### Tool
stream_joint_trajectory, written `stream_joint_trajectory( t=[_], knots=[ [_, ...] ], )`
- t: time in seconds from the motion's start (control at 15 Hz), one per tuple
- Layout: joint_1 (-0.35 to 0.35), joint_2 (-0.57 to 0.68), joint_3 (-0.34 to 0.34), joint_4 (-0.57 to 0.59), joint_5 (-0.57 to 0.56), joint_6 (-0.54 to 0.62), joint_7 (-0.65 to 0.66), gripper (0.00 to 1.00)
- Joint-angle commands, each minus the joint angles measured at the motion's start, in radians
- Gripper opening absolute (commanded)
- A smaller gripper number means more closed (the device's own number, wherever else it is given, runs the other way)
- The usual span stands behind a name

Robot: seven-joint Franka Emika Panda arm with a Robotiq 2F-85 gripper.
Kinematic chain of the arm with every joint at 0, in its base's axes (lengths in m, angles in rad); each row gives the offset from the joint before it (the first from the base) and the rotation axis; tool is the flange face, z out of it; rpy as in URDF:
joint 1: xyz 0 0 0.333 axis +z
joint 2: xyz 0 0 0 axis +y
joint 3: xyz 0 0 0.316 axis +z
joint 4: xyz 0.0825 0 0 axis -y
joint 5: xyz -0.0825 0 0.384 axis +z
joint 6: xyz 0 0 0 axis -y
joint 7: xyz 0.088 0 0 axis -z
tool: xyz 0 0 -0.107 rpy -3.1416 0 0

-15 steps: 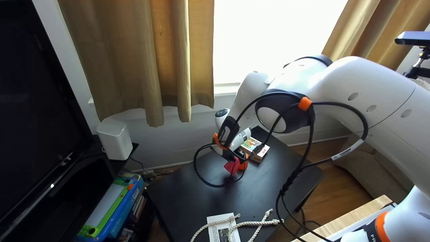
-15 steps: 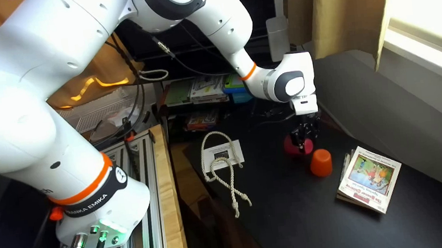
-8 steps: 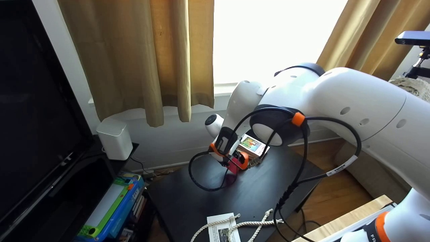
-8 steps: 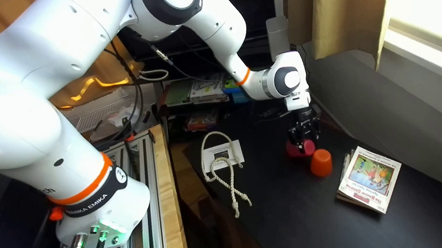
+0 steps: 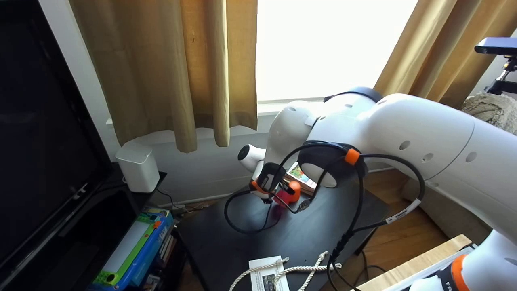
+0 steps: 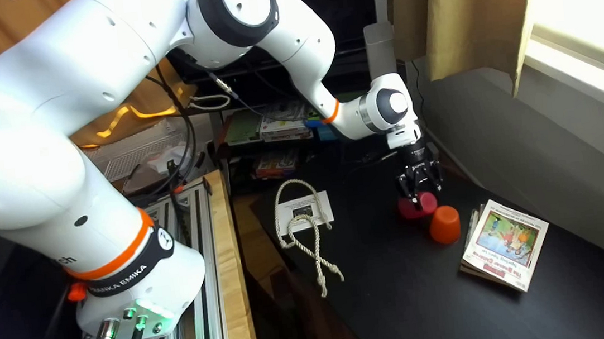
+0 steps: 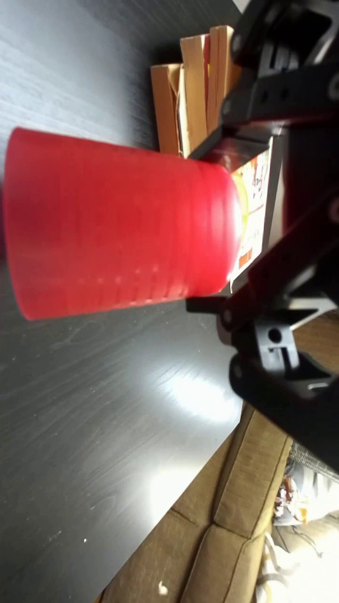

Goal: Lay the pink cup on its side, then lay the orange cup on its side and turn the orange cup upside down then the pink cup

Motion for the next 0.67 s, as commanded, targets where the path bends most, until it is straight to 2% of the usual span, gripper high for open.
stream_joint_trajectory(
  t=[0.0, 0.6],
  knots=[
    [0.002, 0.072, -0.002, 0.092, -0.066, -0.050, 0.094, 0.40],
    [0.002, 0.164, -0.002, 0.240, -0.187, -0.170, 0.219, 0.40]
  ],
)
